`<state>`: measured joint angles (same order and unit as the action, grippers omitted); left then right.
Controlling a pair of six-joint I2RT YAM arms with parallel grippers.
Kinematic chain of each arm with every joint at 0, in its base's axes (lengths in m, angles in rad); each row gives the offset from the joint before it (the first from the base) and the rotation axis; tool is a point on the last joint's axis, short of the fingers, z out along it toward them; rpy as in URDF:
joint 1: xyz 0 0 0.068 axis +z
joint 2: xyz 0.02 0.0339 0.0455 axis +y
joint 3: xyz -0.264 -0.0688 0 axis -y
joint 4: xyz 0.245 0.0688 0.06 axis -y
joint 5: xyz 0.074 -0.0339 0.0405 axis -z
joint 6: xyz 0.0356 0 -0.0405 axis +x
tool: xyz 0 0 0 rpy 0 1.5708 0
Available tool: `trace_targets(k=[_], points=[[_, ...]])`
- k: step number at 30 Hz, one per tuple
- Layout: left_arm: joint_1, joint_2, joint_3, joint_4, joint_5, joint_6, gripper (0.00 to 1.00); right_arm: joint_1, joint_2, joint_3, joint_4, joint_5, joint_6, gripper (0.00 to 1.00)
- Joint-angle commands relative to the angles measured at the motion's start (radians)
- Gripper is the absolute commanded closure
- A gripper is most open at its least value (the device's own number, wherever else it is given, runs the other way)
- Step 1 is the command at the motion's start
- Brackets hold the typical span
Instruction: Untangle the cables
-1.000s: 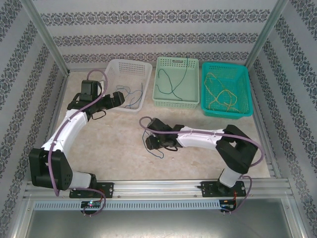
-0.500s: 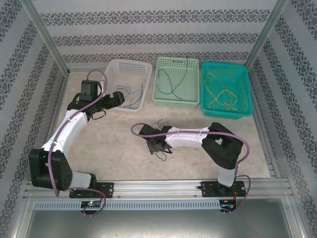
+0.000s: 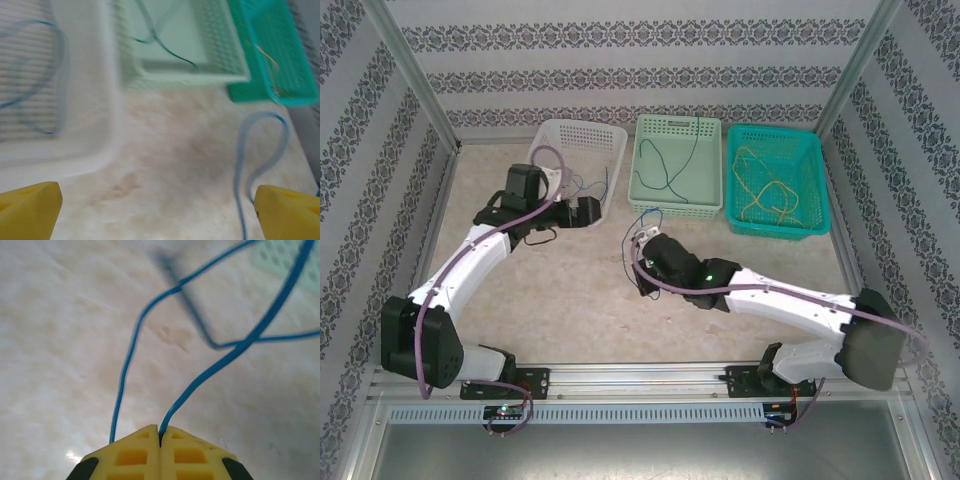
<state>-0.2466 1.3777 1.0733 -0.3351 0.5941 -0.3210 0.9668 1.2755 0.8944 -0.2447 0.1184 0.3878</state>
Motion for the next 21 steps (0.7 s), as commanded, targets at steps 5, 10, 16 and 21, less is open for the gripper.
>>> trace_targets(k=[5,10,16,21], points=[[-0.035,0.053,0.046,0.097,0.214,0.082,0.04,-0.061,-0.157,-0.029,-0.042,-0.243,-0.172,1.0],[-0.039,0.094,0.073,0.142,0.308,0.041,0.06,-0.065,-0.188,-0.038,-0.067,-0.269,-0.187,1.0],[-0.069,0.098,0.075,0.221,0.365,0.0,0.07,-0.065,-0.163,-0.017,-0.095,-0.247,-0.208,1.0],[-0.079,0.09,0.053,0.248,0.375,-0.035,0.1,-0.066,-0.161,0.006,-0.121,-0.2,-0.236,1.0]])
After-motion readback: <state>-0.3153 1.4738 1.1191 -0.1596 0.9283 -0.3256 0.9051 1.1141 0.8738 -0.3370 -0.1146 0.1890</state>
